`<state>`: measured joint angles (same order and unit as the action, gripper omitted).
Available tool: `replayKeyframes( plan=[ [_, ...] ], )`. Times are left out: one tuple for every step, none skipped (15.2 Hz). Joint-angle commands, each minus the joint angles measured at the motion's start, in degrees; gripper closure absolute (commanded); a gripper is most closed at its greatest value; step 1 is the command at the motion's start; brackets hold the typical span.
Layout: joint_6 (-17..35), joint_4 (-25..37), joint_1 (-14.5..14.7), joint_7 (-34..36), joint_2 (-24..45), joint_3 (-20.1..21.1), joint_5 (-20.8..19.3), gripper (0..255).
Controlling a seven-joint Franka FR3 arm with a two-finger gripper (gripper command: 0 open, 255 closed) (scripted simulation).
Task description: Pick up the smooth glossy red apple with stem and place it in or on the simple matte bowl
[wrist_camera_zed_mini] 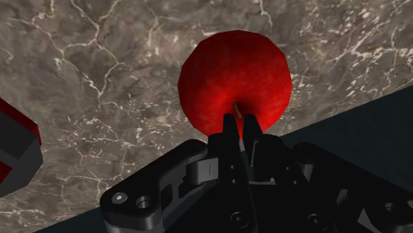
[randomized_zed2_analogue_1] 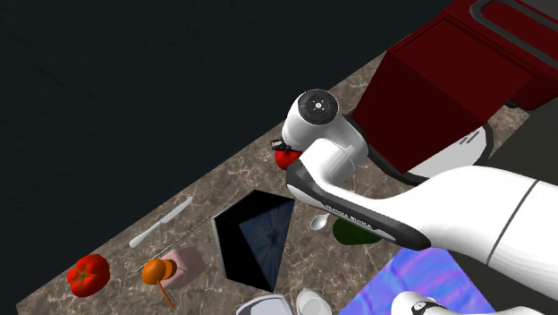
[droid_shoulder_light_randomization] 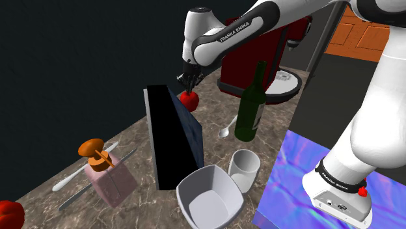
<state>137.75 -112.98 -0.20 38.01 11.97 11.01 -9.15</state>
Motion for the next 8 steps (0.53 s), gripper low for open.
replayKeyframes(
  plan=[
    [0.0,0.0,0.0,0.0,0.0,0.0,0.0,255],
    [0.0,0.0,0.0,0.0,0.0,0.0,0.0,255],
    [0.0,0.0,0.0,0.0,0.0,0.0,0.0,255],
    [0.0,0.0,0.0,0.0,0.0,0.0,0.0,255],
    [0.0,0.0,0.0,0.0,0.0,0.0,0.0,255],
    [0.0,0.0,0.0,0.0,0.0,0.0,0.0,255],
    [-0.7,0.3,0.0,-0.2,-0.4,0.1,0.2,255],
    [-1.3,0.7,-0.1,-0.3,-0.7,0.1,0.4,255]
  ],
)
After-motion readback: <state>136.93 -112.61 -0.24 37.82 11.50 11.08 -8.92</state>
